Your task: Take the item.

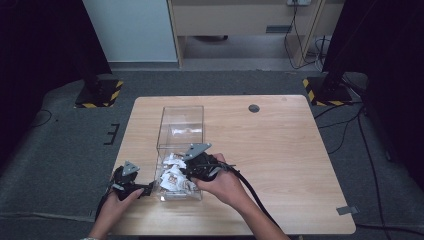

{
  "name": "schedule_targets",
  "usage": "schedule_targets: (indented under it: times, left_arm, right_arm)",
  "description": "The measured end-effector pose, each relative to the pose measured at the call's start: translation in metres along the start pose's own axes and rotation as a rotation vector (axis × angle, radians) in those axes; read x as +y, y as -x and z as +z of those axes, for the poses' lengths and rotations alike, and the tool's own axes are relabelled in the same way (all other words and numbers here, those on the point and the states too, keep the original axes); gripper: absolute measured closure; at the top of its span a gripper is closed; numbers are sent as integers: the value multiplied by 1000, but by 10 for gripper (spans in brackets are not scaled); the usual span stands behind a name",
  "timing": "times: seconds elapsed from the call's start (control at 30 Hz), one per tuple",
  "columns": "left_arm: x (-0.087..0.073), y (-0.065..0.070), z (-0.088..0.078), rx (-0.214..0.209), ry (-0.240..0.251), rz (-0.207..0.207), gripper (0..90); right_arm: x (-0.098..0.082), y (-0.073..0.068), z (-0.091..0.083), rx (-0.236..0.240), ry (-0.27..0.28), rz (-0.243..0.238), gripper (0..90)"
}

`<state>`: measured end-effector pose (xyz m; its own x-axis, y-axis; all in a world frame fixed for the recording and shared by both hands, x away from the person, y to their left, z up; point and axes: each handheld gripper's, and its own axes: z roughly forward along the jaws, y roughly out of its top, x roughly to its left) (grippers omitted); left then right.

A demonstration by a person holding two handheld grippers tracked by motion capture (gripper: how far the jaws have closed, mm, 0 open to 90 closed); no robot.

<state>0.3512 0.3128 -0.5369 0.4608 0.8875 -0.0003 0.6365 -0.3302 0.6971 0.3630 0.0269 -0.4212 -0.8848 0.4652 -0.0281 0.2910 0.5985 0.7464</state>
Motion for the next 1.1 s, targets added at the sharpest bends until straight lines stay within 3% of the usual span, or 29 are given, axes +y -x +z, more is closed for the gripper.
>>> schedule_targets:
  times: [0.63, 0.7, 0.73, 0.87, 1.1]
  left_arm:
    - [0, 0, 0, 0, 0, 0, 0]
    - [0, 0, 0, 0, 0, 0, 0]
    - [0, 0, 0, 0, -1, 0, 0]
    - [0, 0, 0, 0, 0, 0, 0]
    - [0, 0, 0, 0, 0, 0, 0]
  right_arm:
    - [-10, -3, 24, 13, -54, -5, 758]
    - [-11, -3, 25, 11, -64, -7, 782]
    - [-12, -2, 25, 14, -65, -10, 835]
    - [-12, -2, 25, 20, -56, -18, 886]
    - [-7, 0, 11, 22, -6, -7, 898]
